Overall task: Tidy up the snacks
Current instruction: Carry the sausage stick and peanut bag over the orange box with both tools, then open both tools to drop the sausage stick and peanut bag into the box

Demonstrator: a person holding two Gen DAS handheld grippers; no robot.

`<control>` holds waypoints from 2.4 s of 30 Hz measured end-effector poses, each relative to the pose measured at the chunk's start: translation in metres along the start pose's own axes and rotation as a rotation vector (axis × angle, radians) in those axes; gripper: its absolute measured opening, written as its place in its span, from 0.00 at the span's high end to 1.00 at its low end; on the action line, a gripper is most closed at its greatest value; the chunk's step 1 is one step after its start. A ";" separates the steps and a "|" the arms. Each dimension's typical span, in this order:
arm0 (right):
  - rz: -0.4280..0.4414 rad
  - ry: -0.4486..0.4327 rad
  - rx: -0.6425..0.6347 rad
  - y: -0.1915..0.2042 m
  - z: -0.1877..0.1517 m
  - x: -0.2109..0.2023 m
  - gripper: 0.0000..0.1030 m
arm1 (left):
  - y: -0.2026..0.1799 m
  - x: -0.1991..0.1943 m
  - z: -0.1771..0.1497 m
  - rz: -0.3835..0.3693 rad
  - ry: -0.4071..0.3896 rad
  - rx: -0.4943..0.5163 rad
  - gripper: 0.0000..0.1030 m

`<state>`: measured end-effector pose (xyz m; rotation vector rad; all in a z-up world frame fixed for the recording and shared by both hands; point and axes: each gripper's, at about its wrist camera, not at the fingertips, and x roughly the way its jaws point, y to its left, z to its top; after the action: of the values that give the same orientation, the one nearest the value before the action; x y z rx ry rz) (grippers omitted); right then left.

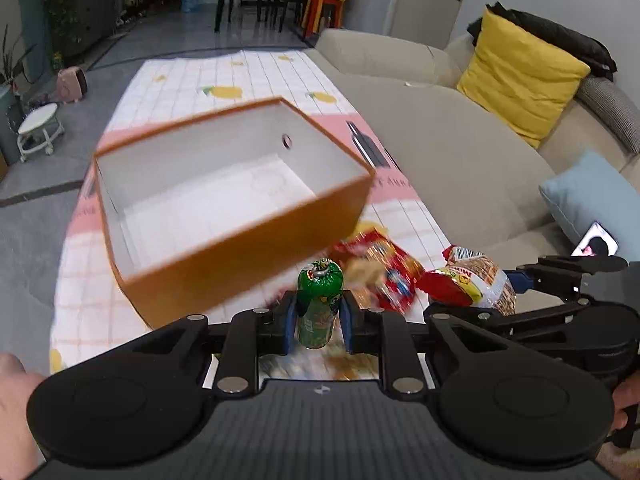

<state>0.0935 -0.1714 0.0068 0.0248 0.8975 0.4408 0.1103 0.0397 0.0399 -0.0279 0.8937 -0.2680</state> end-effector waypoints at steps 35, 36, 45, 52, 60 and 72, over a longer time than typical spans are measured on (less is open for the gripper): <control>-0.012 0.176 -0.188 0.028 0.148 0.217 0.42 | 0.089 0.141 0.083 0.186 0.363 0.086 0.76; -0.015 0.186 -0.180 0.027 0.147 0.219 0.42 | 0.090 0.143 0.082 0.190 0.372 0.089 0.76; -0.063 0.240 -0.155 0.024 0.141 0.226 0.40 | 0.097 0.157 0.073 0.221 0.442 0.075 0.76; -0.081 0.251 -0.157 0.027 0.138 0.226 0.38 | 0.100 0.160 0.068 0.241 0.448 0.069 0.76; -0.092 0.239 -0.146 0.028 0.136 0.222 0.34 | 0.097 0.157 0.070 0.255 0.421 0.073 0.75; -0.119 0.134 -0.142 0.027 0.134 0.189 0.22 | 0.086 0.126 0.066 0.275 0.264 0.073 0.42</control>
<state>0.2878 -0.0537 -0.0451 -0.1895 0.9914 0.3975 0.2549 0.0867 -0.0270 0.2016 1.1356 -0.0465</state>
